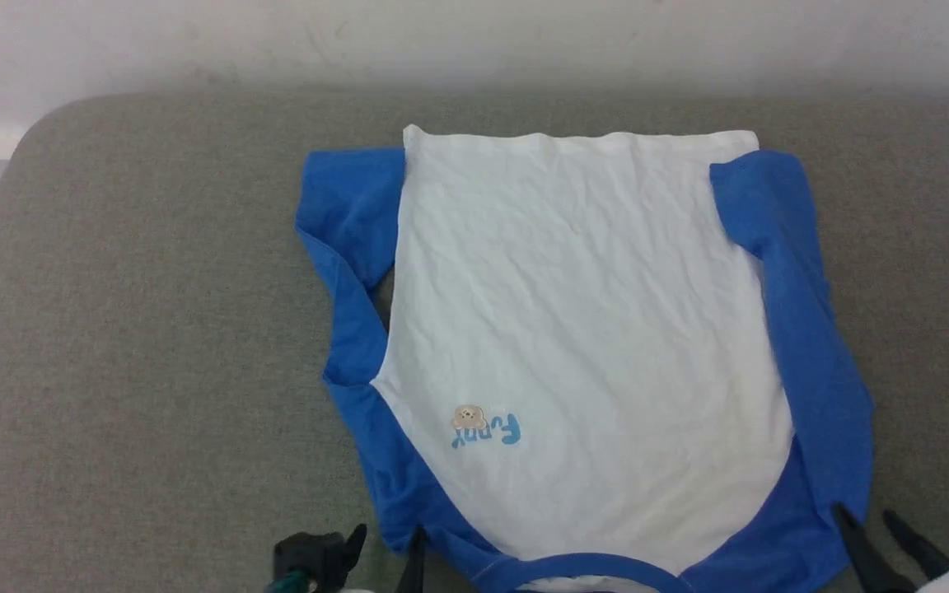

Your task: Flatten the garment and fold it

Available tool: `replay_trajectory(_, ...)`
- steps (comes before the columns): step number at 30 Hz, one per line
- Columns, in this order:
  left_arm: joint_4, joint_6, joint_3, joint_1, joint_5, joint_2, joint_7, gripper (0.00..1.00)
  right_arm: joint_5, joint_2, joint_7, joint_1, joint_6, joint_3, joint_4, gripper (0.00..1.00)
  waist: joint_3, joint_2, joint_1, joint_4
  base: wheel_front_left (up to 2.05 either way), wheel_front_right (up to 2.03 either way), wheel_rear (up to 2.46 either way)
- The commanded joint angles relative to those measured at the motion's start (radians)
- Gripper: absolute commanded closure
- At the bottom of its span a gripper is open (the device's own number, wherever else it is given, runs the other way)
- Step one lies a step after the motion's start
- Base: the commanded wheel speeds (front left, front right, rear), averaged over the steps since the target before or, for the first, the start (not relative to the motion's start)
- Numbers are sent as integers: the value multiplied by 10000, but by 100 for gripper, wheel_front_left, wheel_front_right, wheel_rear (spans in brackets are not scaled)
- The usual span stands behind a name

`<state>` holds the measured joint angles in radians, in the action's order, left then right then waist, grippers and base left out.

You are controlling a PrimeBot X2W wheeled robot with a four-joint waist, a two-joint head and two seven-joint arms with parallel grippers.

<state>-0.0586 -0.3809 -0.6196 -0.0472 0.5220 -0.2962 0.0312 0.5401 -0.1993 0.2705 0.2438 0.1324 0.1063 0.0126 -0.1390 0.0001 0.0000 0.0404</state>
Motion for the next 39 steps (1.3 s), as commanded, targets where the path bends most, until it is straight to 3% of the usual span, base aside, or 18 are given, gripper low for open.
replay_trajectory(1,294,-89,178,-313,209,-12,-126,0,58,22,53,215,-17,217,297,0,-5,-1,0,24,0,0,0)
replay_trajectory(5,2060,-583,1319,-1080,685,-271,-896,0,-293,272,-61,637,-17,1541,2061,0,-21,-1,0,125,0,0,0)
replay_trajectory(8,3195,-1200,2189,-1164,278,-378,-1994,0,-1173,524,-531,539,-17,2221,3321,0,14,-1,0,196,0,0,0)
replay_trajectory(11,3910,-1134,2491,-933,-280,-277,-2726,0,-2174,631,-1065,352,-17,2115,4175,0,80,-1,0,233,0,0,0)
replay_trajectory(13,3929,-1007,2369,-753,-1040,-379,-2861,0,-2671,746,-1431,155,-17,1804,4371,0,140,-1,0,226,0,0,0)
replay_trajectory(16,3453,-1249,2135,-594,-2227,-407,-2912,0,-3541,897,-1990,-67,-17,1379,4276,0,233,-1,0,238,0,0,0)
replay_trajectory(24,2792,-1386,2141,-429,-2797,169,-2926,0,-3944,1379,-2595,38,-17,903,3689,0,201,-1,0,266,0,0,0)
replay_trajectory(29,2886,-902,2368,936,-3036,-429,-2435,0,-3812,1422,-2659,-144,-17,867,3755,0,-322,-1,0,231,0,0,0)
replay_trajectory(32,3226,-479,2477,2488,-3352,-982,-1342,0,-3692,1335,-2629,-306,-17,885,3894,0,-785,-1,0,282,0,0,0)
replay_trajectory(35,3403,-37,2613,4183,-3123,-1038,-214,0,-3491,1115,-2570,-493,-17,902,4024,0,-1354,-1,0,395,0,0,0)
replay_trajectory(39,2636,930,2535,6552,-3150,-1588,1362,0,-3180,701,-2547,-934,-17,884,4286,0,-2284,-1,0,429,0,0,0)
